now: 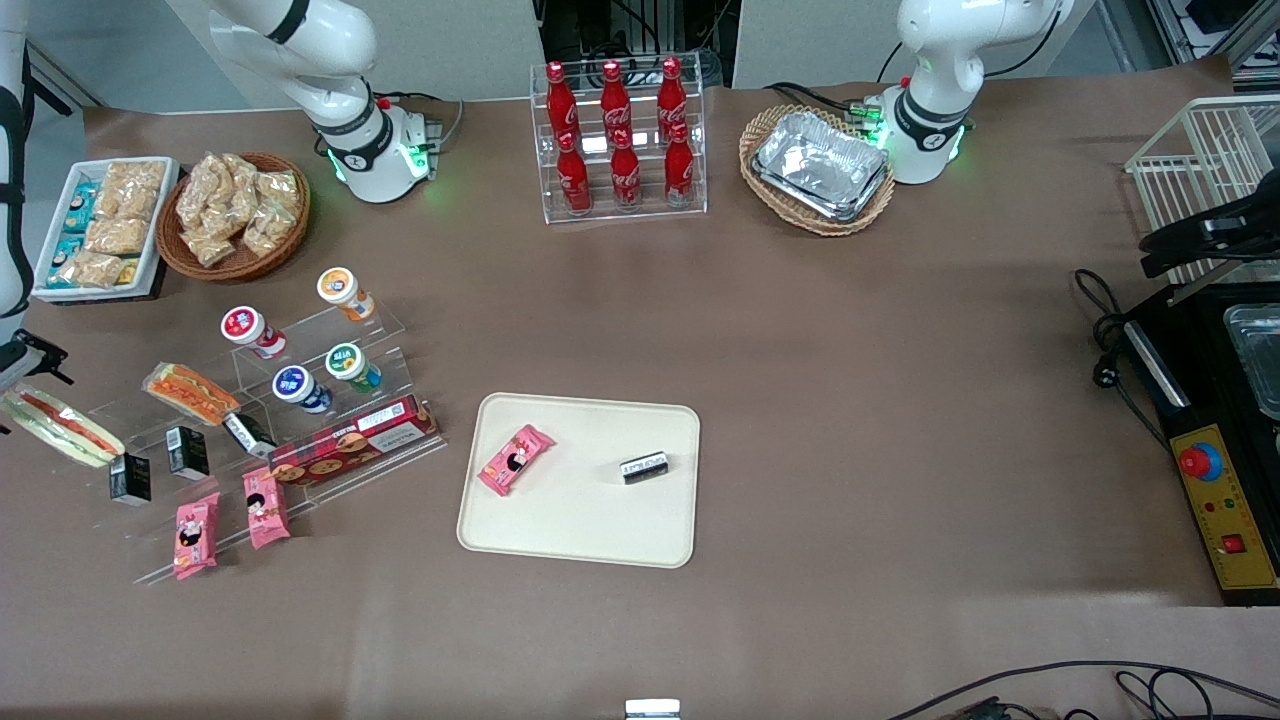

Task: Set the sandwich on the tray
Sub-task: 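Close the right gripper on the wrapped sandwich's crust edge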

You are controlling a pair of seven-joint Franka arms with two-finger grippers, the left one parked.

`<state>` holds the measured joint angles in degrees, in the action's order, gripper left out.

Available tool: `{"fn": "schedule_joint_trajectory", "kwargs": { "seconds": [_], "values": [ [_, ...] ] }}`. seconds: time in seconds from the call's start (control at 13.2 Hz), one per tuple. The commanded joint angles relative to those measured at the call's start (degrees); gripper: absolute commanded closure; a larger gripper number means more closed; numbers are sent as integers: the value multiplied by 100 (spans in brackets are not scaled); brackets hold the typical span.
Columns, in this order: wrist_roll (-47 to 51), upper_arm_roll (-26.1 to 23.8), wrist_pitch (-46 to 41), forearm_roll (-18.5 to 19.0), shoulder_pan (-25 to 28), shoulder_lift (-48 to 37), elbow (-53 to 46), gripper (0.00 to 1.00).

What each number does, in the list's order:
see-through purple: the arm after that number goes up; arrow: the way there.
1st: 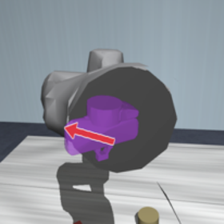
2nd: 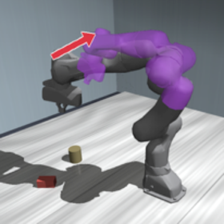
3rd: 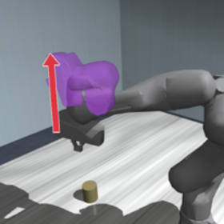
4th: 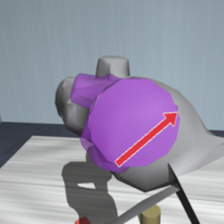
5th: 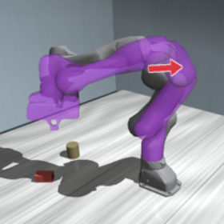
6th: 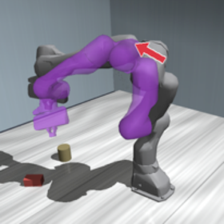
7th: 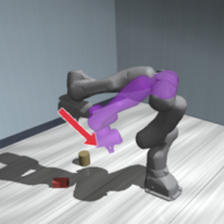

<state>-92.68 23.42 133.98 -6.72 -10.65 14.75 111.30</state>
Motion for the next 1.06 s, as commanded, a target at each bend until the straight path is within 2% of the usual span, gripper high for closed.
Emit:
{"fn": "schedule_joint_trajectory", "kwargs": {
  "seconds": [0.0,0.15,0.23,0.38,0.53,0.99],
  "values": [
    [-207,-13,234,-495,-52,177,32,0],
    [-207,-13,252,-681,-69,238,32,1],
    [-198,-13,252,-681,-61,247,23,7],
    [-198,-4,252,-681,-60,247,14,51],
    [-216,4,252,-681,-69,247,-12,74],
    [-49,75,85,-690,-52,90,-345,73]
  ]
}}
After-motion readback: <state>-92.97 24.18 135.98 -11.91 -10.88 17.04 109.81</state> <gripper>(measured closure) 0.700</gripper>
